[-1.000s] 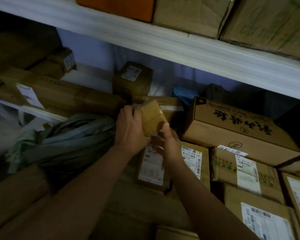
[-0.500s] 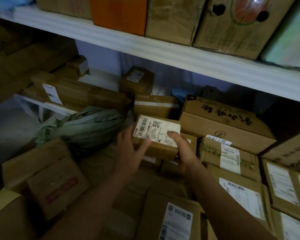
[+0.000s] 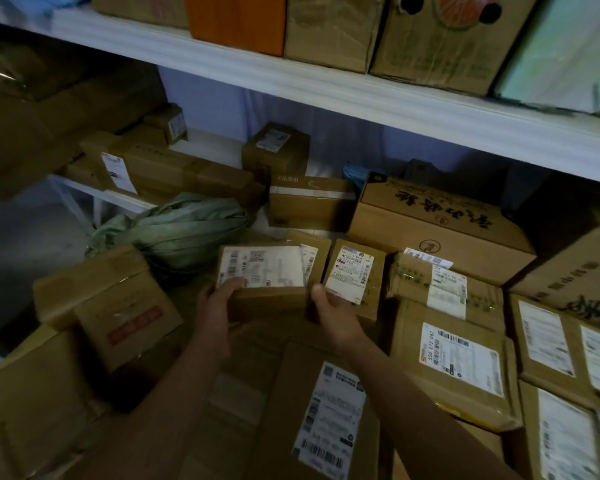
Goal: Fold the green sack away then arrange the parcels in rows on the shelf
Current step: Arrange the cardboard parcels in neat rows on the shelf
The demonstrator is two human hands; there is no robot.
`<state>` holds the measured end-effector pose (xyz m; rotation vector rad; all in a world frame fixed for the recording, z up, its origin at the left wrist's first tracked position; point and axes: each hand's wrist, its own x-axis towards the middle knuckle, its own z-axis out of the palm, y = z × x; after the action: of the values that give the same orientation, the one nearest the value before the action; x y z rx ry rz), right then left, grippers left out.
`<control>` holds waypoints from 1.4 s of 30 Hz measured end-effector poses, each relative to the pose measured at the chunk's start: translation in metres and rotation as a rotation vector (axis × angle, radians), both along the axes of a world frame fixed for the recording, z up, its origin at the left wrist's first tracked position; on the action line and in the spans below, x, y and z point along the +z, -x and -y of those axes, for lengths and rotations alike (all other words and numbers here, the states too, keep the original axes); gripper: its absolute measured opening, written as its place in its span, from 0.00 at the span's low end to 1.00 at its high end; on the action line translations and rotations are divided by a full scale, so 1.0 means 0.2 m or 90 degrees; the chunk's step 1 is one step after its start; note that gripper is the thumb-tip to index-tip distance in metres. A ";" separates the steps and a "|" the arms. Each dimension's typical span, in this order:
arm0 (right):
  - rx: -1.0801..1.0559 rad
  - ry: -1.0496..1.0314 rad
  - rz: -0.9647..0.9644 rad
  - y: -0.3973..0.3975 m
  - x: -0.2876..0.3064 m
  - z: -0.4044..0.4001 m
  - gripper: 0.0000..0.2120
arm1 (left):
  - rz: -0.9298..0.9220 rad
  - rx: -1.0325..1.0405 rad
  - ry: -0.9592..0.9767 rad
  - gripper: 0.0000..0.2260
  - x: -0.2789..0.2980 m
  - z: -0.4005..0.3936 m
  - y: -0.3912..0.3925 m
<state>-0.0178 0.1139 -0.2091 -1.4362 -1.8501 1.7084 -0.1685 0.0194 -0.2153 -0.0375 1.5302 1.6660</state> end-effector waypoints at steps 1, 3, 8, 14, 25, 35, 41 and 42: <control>0.046 -0.035 0.048 -0.02 -0.01 0.01 0.15 | 0.006 0.021 0.009 0.26 -0.03 0.01 0.00; 0.164 -0.085 0.219 -0.05 -0.05 0.03 0.12 | 0.040 0.042 0.027 0.24 -0.08 0.03 -0.02; 0.196 -0.160 0.454 -0.09 -0.14 0.08 0.19 | 0.165 0.195 0.021 0.26 -0.12 0.03 -0.12; 0.198 -0.194 0.460 -0.09 -0.17 0.15 0.21 | 0.163 0.266 0.052 0.27 -0.13 0.07 -0.25; -0.085 -0.406 0.535 -0.16 -0.15 0.34 0.26 | 0.224 0.134 0.129 0.29 -0.21 0.18 -0.27; -0.153 -0.113 0.509 -0.36 -0.14 0.45 0.41 | 0.234 0.010 0.125 0.33 -0.17 0.23 -0.31; -0.122 -0.329 0.473 -0.33 -0.11 0.48 0.36 | 0.242 -0.045 0.085 0.36 -0.18 0.13 -0.26; -0.019 -0.370 0.464 -0.33 -0.12 0.50 0.38 | 0.236 -0.038 0.090 0.34 -0.19 0.13 -0.27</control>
<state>0.0477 0.0142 -0.2329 -1.9096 -2.3559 0.5238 -0.1154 -0.0071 -0.2530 -0.3531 1.3470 1.4095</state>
